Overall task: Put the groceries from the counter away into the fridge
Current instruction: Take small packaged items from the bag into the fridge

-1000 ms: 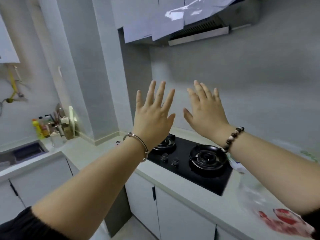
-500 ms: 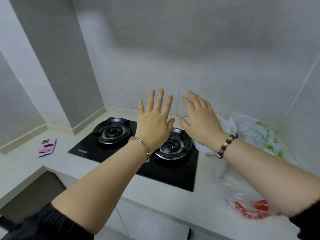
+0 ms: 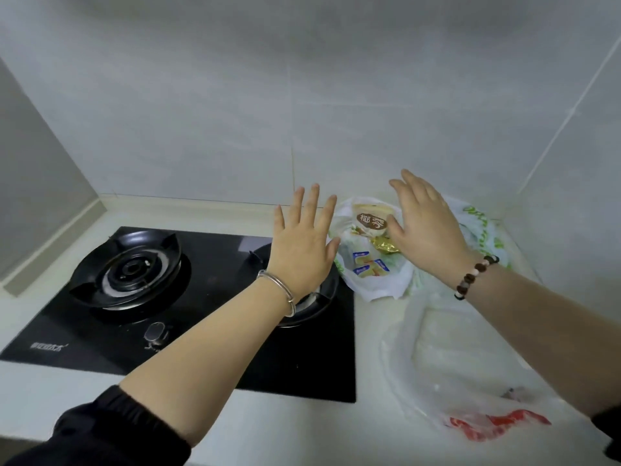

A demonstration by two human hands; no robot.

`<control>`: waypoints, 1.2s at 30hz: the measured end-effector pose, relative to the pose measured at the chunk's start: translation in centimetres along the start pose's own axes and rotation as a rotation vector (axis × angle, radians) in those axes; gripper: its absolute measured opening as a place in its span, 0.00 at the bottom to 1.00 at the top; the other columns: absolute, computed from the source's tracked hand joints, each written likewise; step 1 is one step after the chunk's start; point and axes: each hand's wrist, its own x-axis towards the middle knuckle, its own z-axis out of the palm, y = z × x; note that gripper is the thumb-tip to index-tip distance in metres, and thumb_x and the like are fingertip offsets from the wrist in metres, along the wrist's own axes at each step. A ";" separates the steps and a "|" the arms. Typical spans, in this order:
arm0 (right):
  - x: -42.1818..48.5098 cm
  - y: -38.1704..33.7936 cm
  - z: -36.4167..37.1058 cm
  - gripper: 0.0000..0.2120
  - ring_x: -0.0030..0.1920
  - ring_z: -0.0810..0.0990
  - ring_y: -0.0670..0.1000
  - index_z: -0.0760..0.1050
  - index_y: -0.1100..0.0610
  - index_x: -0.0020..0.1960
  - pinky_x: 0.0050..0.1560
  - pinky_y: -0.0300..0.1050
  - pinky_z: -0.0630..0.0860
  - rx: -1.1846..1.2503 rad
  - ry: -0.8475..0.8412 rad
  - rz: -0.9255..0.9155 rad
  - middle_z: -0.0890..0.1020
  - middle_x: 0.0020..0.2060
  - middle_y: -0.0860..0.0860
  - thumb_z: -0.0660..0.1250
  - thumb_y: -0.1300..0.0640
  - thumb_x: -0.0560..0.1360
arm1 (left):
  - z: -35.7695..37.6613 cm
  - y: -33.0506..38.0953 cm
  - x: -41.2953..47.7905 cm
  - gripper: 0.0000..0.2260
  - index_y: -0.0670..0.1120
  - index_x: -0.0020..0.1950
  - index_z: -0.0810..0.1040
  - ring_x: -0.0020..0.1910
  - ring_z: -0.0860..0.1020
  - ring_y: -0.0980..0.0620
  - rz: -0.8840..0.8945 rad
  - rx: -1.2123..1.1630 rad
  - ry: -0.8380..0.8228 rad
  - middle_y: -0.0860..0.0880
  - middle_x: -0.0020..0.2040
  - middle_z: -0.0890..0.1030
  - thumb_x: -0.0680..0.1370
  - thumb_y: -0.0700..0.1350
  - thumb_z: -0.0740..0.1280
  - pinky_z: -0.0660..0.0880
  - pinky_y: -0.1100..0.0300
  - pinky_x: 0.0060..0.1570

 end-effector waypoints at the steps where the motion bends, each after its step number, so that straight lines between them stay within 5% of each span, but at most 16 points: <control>1: 0.3 1.0 0.5 0.25 0.72 0.60 0.60 0.63 0.64 0.71 0.71 0.54 0.58 0.002 -0.007 0.012 0.61 0.73 0.61 0.62 0.58 0.77 | 0.7 0.2 0.6 0.28 0.47 0.77 0.54 0.76 0.51 0.39 0.002 -0.015 -0.010 0.42 0.77 0.52 0.79 0.55 0.53 0.53 0.37 0.69; 4: 1.1 3.5 1.9 0.25 0.72 0.60 0.60 0.62 0.63 0.71 0.71 0.53 0.57 0.008 -0.042 0.043 0.61 0.73 0.61 0.62 0.60 0.76 | 3.0 1.1 2.0 0.27 0.46 0.75 0.59 0.74 0.57 0.38 -0.006 -0.056 -0.036 0.41 0.76 0.58 0.78 0.55 0.52 0.60 0.37 0.66; 10: 2.4 7.1 6.3 0.25 0.73 0.59 0.57 0.62 0.61 0.72 0.71 0.48 0.57 0.085 -0.159 0.076 0.61 0.73 0.59 0.61 0.61 0.75 | 8.2 2.8 4.0 0.29 0.46 0.77 0.53 0.76 0.51 0.41 -0.023 -0.167 -0.180 0.42 0.77 0.52 0.79 0.51 0.59 0.56 0.41 0.70; 14: 2.5 8.5 10.3 0.25 0.71 0.61 0.54 0.62 0.60 0.71 0.69 0.45 0.60 0.172 -0.279 0.080 0.64 0.71 0.55 0.61 0.62 0.75 | 11.9 4.0 5.4 0.25 0.41 0.74 0.62 0.69 0.66 0.42 -0.068 -0.415 -0.279 0.41 0.70 0.68 0.77 0.42 0.61 0.65 0.52 0.66; 20: 1.6 9.7 16.3 0.07 0.50 0.77 0.58 0.72 0.60 0.53 0.41 0.45 0.70 0.151 -0.587 0.092 0.78 0.51 0.57 0.58 0.61 0.77 | 18.1 5.5 7.6 0.16 0.41 0.62 0.74 0.52 0.76 0.40 -0.210 -0.494 -0.416 0.41 0.56 0.78 0.75 0.35 0.59 0.70 0.54 0.46; 29: 1.3 10.7 20.1 0.07 0.37 0.73 0.54 0.70 0.57 0.43 0.35 0.44 0.67 0.082 -0.706 0.083 0.74 0.38 0.53 0.56 0.64 0.77 | 23.6 6.5 10.3 0.14 0.44 0.61 0.75 0.52 0.78 0.42 -0.206 -0.183 -0.650 0.42 0.54 0.79 0.79 0.48 0.62 0.74 0.53 0.46; 36: 1.1 11.7 20.6 0.10 0.45 0.78 0.56 0.75 0.58 0.55 0.38 0.43 0.68 0.101 -0.713 0.060 0.79 0.48 0.56 0.58 0.63 0.77 | 25.0 6.9 10.6 0.17 0.44 0.58 0.75 0.54 0.74 0.45 -0.230 -0.146 -0.649 0.44 0.53 0.78 0.77 0.55 0.64 0.72 0.55 0.45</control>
